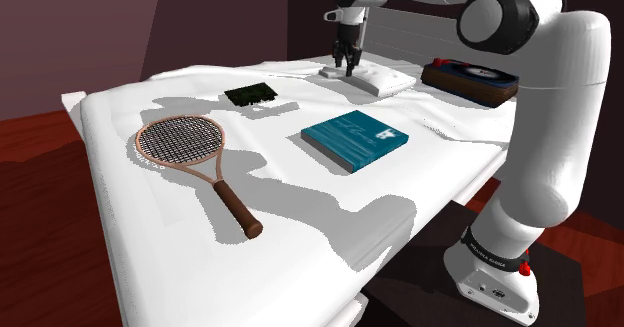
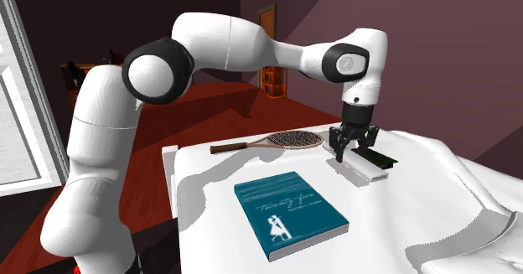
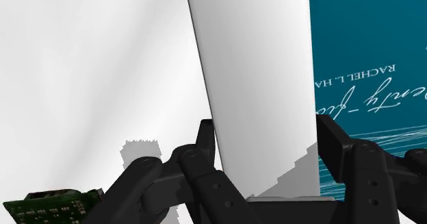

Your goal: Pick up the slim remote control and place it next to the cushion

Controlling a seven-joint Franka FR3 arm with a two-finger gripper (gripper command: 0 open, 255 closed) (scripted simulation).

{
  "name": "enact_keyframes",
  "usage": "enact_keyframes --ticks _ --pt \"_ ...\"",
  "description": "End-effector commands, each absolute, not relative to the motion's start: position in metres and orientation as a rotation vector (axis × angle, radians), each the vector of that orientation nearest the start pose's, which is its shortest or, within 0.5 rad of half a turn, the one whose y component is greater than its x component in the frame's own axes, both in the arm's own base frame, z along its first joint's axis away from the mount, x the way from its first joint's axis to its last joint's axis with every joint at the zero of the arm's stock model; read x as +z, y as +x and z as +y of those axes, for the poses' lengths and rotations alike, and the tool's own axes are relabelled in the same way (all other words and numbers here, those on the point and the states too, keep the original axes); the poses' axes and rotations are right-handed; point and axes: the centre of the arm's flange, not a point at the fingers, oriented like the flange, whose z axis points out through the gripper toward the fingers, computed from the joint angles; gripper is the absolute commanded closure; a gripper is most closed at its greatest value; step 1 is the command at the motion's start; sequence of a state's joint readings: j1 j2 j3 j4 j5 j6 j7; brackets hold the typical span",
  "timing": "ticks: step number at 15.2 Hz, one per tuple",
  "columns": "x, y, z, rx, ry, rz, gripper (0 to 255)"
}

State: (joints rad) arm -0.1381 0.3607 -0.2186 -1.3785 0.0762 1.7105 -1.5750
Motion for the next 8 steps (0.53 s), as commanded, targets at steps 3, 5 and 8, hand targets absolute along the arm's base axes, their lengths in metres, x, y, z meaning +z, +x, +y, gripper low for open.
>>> enact_keyframes --ticks 3,5,8 --pt "0.513 0.623 -0.258 0.019 -2.561 -1.792 255" --pt "0.513 0.619 -0.284 0.019 -2.561 -1.792 255" --pt "0.513 0.611 -0.323 0.019 -2.561 -1.792 255"
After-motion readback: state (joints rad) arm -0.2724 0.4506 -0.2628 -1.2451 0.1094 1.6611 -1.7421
